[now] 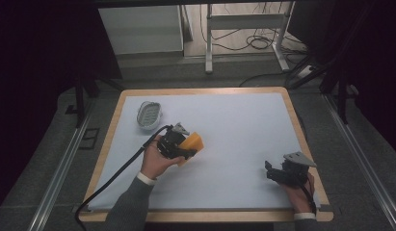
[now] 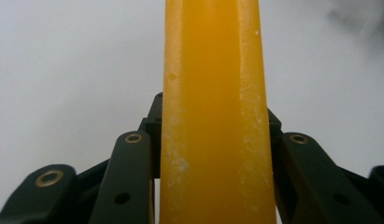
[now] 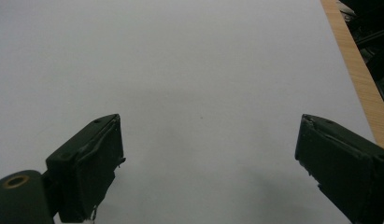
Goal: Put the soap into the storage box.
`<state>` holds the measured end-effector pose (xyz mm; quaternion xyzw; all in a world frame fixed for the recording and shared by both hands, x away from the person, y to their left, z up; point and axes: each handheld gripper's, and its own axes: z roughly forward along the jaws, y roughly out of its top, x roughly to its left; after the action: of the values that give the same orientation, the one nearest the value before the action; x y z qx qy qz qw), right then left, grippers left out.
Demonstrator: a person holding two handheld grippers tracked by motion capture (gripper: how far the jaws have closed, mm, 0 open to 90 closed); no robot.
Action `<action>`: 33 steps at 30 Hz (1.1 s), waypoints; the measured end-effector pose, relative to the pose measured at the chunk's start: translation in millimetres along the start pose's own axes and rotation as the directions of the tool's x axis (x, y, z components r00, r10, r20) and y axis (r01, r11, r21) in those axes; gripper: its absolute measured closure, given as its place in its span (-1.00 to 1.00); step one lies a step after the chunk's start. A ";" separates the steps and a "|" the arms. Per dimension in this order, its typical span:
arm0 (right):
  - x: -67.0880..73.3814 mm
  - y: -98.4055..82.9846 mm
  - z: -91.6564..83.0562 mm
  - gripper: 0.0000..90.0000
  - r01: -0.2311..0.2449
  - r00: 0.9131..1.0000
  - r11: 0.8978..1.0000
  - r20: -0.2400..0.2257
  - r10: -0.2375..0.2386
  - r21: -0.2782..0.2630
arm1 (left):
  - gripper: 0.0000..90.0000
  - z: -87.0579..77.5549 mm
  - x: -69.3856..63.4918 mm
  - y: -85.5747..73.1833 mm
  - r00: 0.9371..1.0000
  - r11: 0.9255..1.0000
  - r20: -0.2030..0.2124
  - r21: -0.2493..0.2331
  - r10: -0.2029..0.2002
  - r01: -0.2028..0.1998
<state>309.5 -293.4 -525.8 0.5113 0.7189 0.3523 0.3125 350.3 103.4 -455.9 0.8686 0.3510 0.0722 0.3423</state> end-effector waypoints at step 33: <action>0.4 -0.2 -0.2 -0.82 -0.002 1.000 1.000 0.009 0.002 -0.005 | 0.35 -36.4 29.2 -11.2 0.997 0.995 -0.036 -0.066 -0.072 0.070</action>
<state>309.1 -293.1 -525.9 0.5131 0.7160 0.3519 0.3166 352.4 148.3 -439.0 0.8425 0.3855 0.0879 0.3659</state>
